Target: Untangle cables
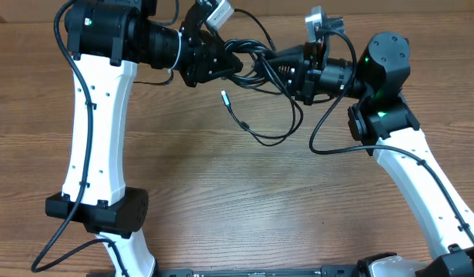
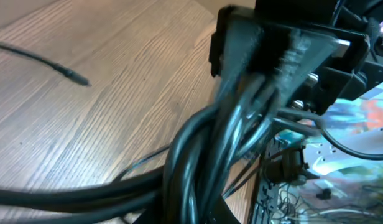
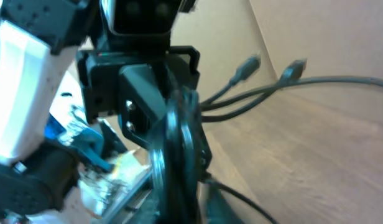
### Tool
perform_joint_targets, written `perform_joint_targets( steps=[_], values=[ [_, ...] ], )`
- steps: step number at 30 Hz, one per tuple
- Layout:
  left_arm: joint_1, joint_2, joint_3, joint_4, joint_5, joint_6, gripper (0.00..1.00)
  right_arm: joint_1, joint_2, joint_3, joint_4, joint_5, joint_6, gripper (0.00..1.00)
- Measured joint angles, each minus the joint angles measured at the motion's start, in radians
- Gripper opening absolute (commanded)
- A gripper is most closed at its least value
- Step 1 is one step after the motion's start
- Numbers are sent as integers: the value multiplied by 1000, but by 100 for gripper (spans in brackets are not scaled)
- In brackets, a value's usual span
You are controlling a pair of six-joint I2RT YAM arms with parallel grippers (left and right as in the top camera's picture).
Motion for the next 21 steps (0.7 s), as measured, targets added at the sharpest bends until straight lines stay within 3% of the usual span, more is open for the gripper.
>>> perform_joint_targets(
  steps=[5, 13, 21],
  values=[
    [-10, -6, 2, -13, -79, 4, 4, 0, 0, -1, -92, 0, -42, 74],
    [-10, -8, 3, -68, -249, 80, 4, -23, 0, -3, -292, 41, -198, 80],
    [-10, -8, 3, -87, -417, 126, 4, -61, 0, -3, -301, 71, -249, 80]
  ],
)
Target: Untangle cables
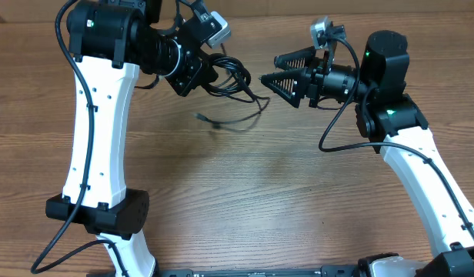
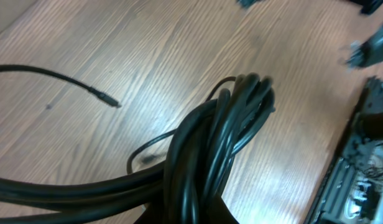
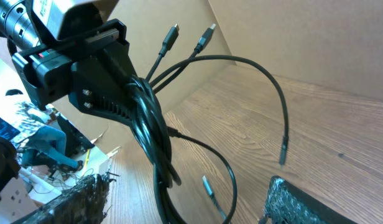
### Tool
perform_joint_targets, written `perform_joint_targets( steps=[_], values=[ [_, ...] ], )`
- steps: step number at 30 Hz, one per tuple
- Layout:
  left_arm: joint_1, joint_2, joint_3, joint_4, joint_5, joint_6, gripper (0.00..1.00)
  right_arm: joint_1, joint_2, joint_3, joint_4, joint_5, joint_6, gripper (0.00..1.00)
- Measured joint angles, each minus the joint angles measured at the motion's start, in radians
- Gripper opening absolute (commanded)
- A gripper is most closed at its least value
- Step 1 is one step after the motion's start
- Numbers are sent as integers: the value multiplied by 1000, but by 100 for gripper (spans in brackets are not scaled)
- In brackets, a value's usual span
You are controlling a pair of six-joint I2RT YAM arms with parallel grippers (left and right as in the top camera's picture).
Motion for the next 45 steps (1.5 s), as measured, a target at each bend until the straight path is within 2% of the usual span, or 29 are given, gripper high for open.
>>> perform_joint_targets(
  steps=[8, 13, 16, 20, 27, 32, 38, 41, 45],
  values=[
    [-7, 0, 0, 0, -31, 29, 5, 1, 0, 0, 27, 3, -13, 76],
    [-35, 0, 0, 1, -6, 42, 5, 11, 0, 0, 74, -23, -14, 76],
    [-58, 0, 0, 1, 2, 55, 5, 29, 0, 0, 80, -32, -14, 72],
    [-84, 0, 0, 1, 6, 76, 5, 43, 0, 0, 82, -36, -19, 60],
    [-96, 0, 0, 1, 10, 105, 7, 48, 0, 0, 82, -39, -32, 49],
    [-97, 0, 0, 1, 18, 129, 13, 51, 0, 0, 81, -39, -38, 40],
    [-118, 0, 0, 1, 32, 158, 13, 84, 0, 0, 81, -40, -61, 16],
    [-124, 0, 0, 0, 34, 163, 9, 88, 0, 0, 78, -40, -65, 4],
    [-124, 0, 0, -4, 29, 173, 5, 86, 0, 0, 80, -45, -65, 4]
  ],
)
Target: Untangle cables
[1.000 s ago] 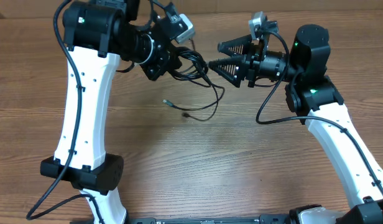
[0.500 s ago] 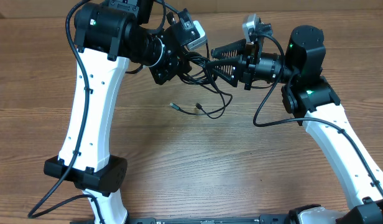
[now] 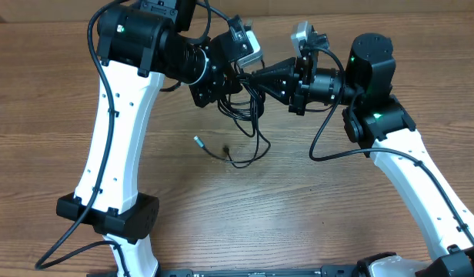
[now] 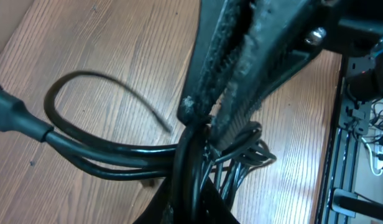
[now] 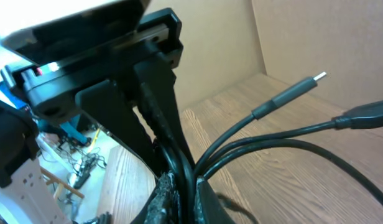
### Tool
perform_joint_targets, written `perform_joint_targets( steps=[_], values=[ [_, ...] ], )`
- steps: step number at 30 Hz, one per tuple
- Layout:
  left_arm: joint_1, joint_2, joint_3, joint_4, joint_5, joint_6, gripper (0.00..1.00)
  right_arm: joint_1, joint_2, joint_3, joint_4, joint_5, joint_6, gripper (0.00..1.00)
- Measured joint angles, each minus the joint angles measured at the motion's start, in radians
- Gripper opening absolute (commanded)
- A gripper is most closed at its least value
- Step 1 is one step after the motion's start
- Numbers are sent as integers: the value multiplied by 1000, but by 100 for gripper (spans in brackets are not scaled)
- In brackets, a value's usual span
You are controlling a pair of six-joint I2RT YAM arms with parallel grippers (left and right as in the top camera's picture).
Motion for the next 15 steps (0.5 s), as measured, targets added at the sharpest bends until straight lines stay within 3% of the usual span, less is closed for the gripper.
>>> perform_joint_targets(
  steps=[10, 12, 13, 15],
  values=[
    [-1, 0, 0, -2, -6, 5, 4, 0, 0, 0, -19, 1, -3, 4],
    [-1, 0, 0, -2, -6, 5, 4, 0, 0, 0, -19, 1, -2, 22],
    [-1, 0, 0, -2, -6, 5, 4, 0, 0, 0, -20, 1, -3, 44],
    [-1, 0, 0, 1, -5, 5, 4, 0, 0, 0, -37, 6, 0, 61]
  ],
)
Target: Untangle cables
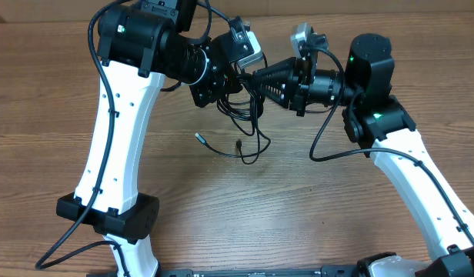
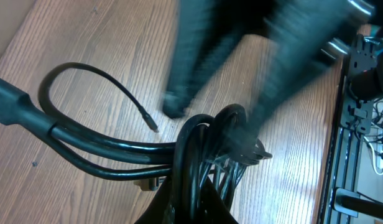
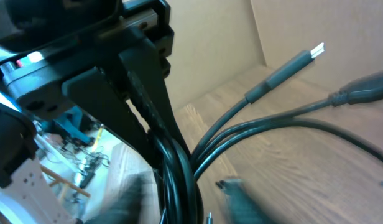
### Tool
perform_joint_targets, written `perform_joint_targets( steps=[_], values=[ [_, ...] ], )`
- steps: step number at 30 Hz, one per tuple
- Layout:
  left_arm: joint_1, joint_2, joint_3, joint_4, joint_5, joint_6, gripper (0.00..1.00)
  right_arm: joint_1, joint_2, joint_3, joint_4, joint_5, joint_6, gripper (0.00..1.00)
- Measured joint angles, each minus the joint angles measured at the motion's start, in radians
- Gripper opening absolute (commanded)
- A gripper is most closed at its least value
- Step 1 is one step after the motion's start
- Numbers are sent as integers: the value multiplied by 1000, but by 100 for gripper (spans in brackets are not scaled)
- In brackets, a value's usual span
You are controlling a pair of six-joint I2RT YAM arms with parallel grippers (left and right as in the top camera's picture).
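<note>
A tangled bundle of black cables hangs above the wooden table at the back centre. My left gripper is shut on it; the left wrist view shows the strands running down into the closed left gripper. My right gripper faces it from the right, open, its blurred fingers standing either side of the bundle. Loose ends trail on the table. Two plug ends stick out to the right.
The wooden table stretches in front of both arms. The left arm's base stands at the front left. A cardboard wall rises behind the table, and clutter lies past the table edge.
My right gripper, then shut on the bundle beside the left gripper, now has its fingers spread apart around it. The left gripper still holds the bundle; a hanging end has shifted slightly.
First both grippers met at the bundle at the back. Then the right gripper stood open and apart while the left held the bundle alone. Later the right was shut on the bundle close to the left gripper. Now it is open again.
</note>
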Motion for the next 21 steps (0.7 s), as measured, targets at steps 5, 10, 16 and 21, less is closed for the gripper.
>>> perform_joint_targets(
  steps=[5, 10, 16, 21],
  values=[
    [0, 0, 0, 11, 4, 0, 4, 2, 0, 0, -67, -2, -35, 31],
    [0, 0, 0, 17, 7, 0, 4, 2, 0, 0, -92, -2, -64, 4],
    [0, 0, 0, 21, 7, 0, 5, 2, 0, 0, -94, 2, -81, 4],
    [0, 0, 0, 19, 7, 0, 13, 2, 0, 0, -94, 3, -84, 4]
  ],
)
